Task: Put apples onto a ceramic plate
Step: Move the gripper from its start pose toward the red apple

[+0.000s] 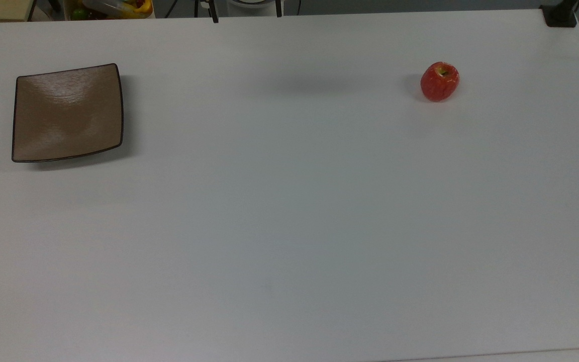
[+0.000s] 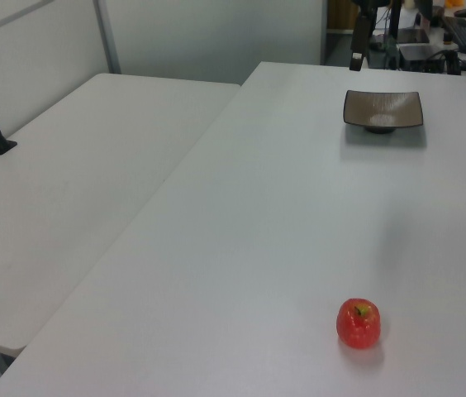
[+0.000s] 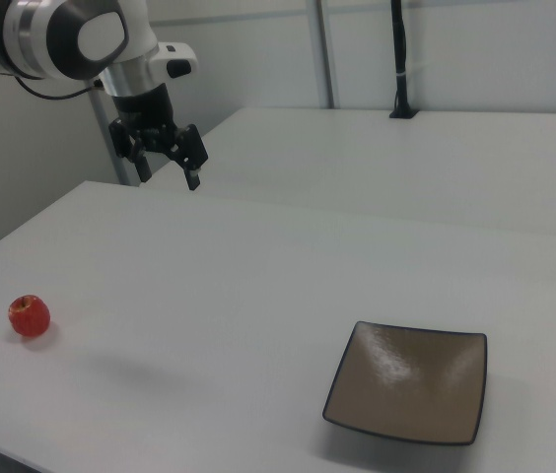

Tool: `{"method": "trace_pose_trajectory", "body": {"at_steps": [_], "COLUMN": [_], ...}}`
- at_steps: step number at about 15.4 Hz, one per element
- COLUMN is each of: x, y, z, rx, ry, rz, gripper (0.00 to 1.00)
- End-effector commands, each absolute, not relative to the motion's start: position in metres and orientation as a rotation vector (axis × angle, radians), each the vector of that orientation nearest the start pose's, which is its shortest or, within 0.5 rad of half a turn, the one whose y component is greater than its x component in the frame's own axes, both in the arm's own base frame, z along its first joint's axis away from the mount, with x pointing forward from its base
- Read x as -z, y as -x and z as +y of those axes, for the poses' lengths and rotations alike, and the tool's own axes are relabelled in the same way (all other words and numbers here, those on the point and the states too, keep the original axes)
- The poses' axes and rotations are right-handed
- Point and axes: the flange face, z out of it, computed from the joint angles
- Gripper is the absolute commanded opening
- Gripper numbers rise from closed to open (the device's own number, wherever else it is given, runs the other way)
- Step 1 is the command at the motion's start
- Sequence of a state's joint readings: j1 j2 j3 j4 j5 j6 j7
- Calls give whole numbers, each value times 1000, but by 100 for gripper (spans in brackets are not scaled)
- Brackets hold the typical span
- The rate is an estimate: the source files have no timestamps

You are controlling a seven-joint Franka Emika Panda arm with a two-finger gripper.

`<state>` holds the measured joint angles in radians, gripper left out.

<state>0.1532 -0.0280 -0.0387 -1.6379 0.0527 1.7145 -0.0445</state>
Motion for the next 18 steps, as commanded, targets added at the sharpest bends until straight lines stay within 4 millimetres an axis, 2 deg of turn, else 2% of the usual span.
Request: {"method": "trace_pose_trajectory", "body": {"at_steps": [1, 12, 15, 17, 18], "x": [-611, -612, -605, -609, -611], "y": [-550, -549, -550, -549, -547], "z": [76, 78, 97, 103, 115], "rx": [151, 143, 133, 144, 147], "ry": [3058, 3053, 3045, 3039, 3031], "rz": [-294, -294, -336, -349, -376], "gripper": [100, 100, 100, 100, 100]}}
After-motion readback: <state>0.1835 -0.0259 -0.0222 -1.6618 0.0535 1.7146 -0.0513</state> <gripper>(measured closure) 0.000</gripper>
